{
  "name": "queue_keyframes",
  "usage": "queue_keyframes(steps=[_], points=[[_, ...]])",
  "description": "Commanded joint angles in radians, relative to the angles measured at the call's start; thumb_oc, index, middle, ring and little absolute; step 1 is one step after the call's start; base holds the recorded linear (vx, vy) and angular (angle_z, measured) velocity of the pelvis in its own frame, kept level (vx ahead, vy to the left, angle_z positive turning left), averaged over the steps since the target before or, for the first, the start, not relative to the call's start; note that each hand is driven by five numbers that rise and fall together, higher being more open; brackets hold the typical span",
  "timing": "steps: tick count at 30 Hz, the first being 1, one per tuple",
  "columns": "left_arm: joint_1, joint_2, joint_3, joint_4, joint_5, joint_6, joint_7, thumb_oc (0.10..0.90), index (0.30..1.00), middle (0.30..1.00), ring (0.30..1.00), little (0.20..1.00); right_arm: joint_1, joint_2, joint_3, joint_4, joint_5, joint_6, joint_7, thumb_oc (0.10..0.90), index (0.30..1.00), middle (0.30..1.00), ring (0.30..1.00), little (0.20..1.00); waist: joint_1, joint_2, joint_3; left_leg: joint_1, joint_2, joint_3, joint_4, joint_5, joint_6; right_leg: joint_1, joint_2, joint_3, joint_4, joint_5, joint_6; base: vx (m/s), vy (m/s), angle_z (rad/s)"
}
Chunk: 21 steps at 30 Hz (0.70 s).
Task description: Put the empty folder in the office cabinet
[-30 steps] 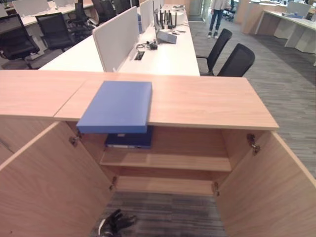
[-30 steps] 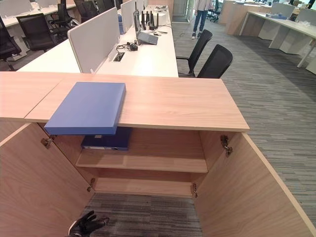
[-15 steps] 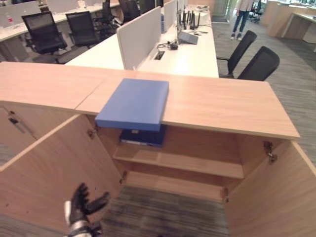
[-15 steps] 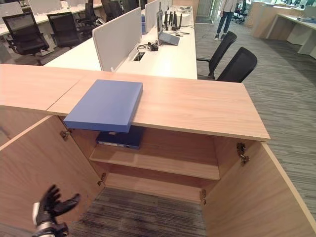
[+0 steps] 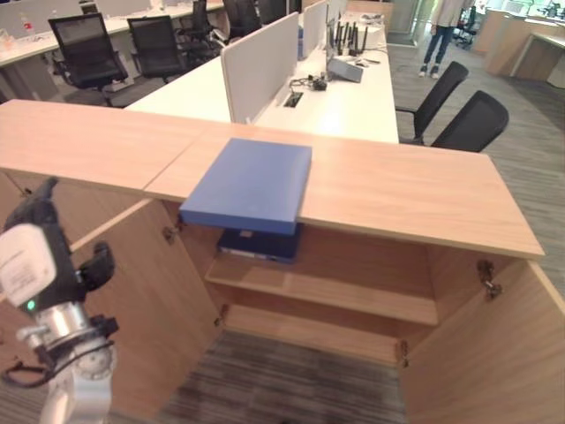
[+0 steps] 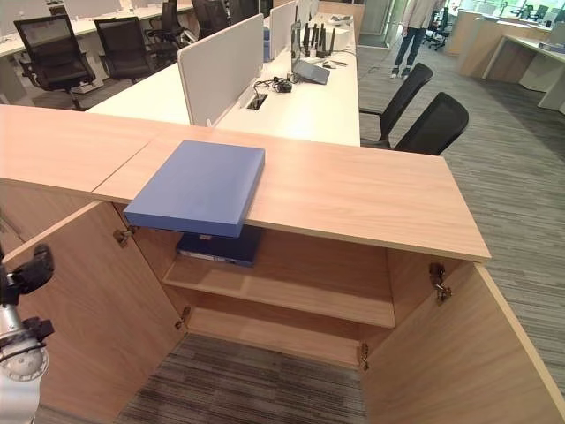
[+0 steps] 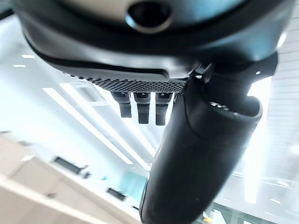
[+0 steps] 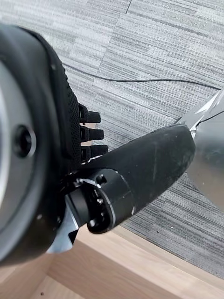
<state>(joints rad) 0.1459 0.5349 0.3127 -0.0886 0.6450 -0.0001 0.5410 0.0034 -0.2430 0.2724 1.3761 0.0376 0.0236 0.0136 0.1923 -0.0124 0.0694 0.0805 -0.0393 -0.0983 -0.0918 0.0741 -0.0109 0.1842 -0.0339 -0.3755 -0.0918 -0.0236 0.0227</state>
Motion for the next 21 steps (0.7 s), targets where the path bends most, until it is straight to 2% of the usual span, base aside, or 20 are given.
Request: queue_keyframes(steps=[1, 9, 16, 21], points=[[-0.114, 0.102, -0.059, -0.114, 0.084, -0.081, -0.018, 0.800, 0.900, 0.900, 0.900, 0.900, -0.046, 0.075, 0.068, 0.002, -0.018, -0.019, 0.027, 0.800, 0.900, 0.900, 0.900, 0.900, -0.027, -0.023, -0.026, 0.018, 0.011, 0.046, 0.004, -0.115, -0.029, 0.011, -0.065, 0.001, 0.004, -0.001, 0.081, -0.02, -0.012, -0.15], [-0.225, 0.173, -0.253, -0.103, 0.111, -0.120, -0.117, 0.800, 0.900, 0.900, 0.900, 0.900, -0.059, 0.066, 0.074, -0.016, 0.000, -0.025, 0.029, 0.800, 0.900, 0.900, 0.900, 0.900, -0.063, -0.018, -0.038, 0.031, 0.012, 0.061, 0.004, -0.120, -0.026, 0.013, -0.064, 0.017, 0.004, 0.003, 0.083, 0.01, -0.005, -0.08], [-0.256, 0.210, -0.307, -0.120, 0.125, -0.141, -0.157, 0.800, 0.900, 0.900, 0.900, 0.900, -0.039, 0.062, 0.070, -0.003, -0.015, -0.023, 0.036, 0.800, 0.900, 0.900, 0.900, 0.900, -0.083, -0.018, -0.045, 0.046, 0.013, 0.072, 0.004, -0.131, -0.024, 0.019, -0.061, 0.029, 0.004, 0.001, 0.085, 0.01, 0.000, -0.07], [-0.350, 0.284, -0.351, -0.081, 0.214, -0.112, -0.140, 0.800, 0.900, 0.900, 0.900, 0.900, -0.038, 0.056, 0.081, -0.007, -0.022, -0.026, 0.036, 0.800, 0.900, 0.900, 0.900, 0.900, -0.097, -0.014, -0.052, 0.054, 0.017, 0.078, 0.004, -0.136, -0.026, 0.023, -0.057, 0.037, 0.004, -0.001, 0.086, 0.00, 0.000, 0.00]])
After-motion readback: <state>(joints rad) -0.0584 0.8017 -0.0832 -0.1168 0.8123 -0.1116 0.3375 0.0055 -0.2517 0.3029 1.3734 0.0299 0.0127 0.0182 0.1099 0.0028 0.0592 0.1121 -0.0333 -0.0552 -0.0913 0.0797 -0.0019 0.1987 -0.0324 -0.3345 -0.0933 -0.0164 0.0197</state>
